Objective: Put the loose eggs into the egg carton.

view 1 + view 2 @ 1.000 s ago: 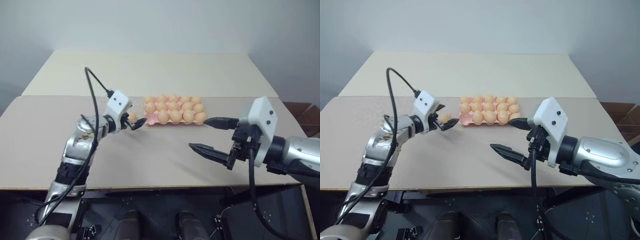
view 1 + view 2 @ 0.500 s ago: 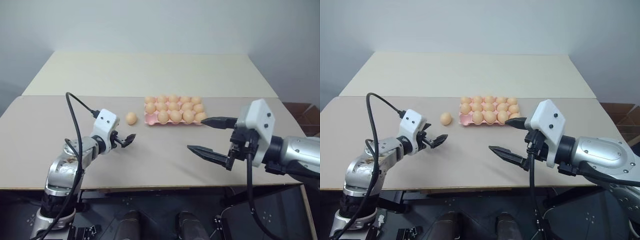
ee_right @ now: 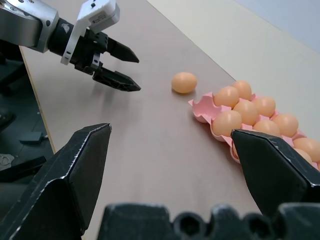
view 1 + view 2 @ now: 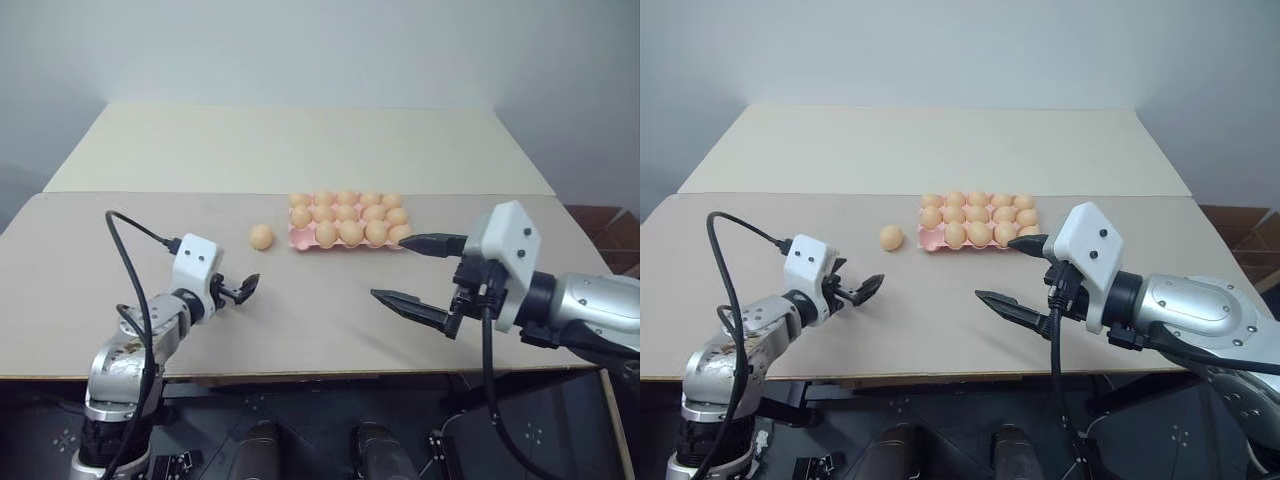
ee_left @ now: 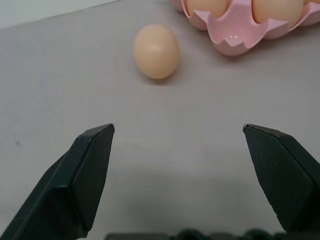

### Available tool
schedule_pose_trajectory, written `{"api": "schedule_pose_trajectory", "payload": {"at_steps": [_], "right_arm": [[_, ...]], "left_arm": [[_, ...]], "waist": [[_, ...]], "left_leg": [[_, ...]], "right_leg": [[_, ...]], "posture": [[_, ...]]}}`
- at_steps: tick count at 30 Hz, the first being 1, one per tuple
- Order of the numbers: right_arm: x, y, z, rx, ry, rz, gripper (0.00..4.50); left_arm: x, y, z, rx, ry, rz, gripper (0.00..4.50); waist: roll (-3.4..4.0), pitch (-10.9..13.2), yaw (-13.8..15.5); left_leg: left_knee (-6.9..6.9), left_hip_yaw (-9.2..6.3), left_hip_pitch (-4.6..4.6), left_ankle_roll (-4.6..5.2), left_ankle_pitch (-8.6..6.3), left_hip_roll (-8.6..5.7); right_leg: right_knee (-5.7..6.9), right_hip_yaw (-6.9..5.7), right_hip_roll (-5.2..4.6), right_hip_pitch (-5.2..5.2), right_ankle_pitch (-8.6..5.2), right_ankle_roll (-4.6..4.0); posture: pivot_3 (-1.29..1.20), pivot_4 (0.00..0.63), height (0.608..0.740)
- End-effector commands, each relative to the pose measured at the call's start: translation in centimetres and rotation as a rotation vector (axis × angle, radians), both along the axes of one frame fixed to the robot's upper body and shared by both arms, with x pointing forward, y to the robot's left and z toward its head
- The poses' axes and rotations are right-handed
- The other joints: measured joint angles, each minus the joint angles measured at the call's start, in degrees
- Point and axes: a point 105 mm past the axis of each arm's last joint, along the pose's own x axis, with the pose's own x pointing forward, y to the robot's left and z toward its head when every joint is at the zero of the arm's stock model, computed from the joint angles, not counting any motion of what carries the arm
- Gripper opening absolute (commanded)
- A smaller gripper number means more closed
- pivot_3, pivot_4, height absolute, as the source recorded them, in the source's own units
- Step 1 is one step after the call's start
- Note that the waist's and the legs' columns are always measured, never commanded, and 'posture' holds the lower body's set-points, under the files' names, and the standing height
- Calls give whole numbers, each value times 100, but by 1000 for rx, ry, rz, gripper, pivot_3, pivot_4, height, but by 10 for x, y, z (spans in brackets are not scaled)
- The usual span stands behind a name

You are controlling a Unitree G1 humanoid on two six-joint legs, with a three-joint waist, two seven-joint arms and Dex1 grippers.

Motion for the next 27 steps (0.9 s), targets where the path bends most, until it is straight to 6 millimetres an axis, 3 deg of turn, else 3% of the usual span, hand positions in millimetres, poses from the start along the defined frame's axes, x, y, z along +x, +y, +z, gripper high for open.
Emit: {"api": "schedule_pose_trajectory", "payload": {"at_steps": [1, 9, 19, 23, 27], "right_arm": [[-3, 7, 10, 11, -59, 35, 4500], [0, 10, 12, 4, -62, 55, 4500], [1, 15, 14, 7, -69, 79, 4500], [3, 16, 17, 11, -68, 70, 4500], [14, 8, 21, 56, -11, -23, 4500]], "left_arm": [[17, -3, 16, -22, -58, -21, 4477], [66, -10, 16, 4, -19, -28, 4477], [97, -33, 5, 16, 63, -148, 4477], [103, -36, 2, 24, 64, -155, 3577], [102, -37, 3, 22, 55, -172, 2277]], "waist": [[0, 0, 19], [-1, 0, 27], [-1, 0, 12], [-1, 0, 13], [-1, 0, 5]], "left_leg": [[0, 0, -1, 2, 2, 0], [0, 1, -10, 4, 2, -1], [0, 1, -20, 4, 2, -2], [0, 0, -27, 4, 2, -2], [0, -1, -30, 4, 2, -1]], "right_leg": [[0, -1, 1, -1, 0, 0], [-5, -1, 1, -7, 1, 0], [-7, -2, 1, -13, 1, 1], [-8, -3, 0, -18, 1, 1], [-7, -4, 1, -20, 1, 2]], "posture": [[0, 150, 740], [0, 150, 740], [0, 150, 740], [0, 150, 740], [0, 150, 740]]}}
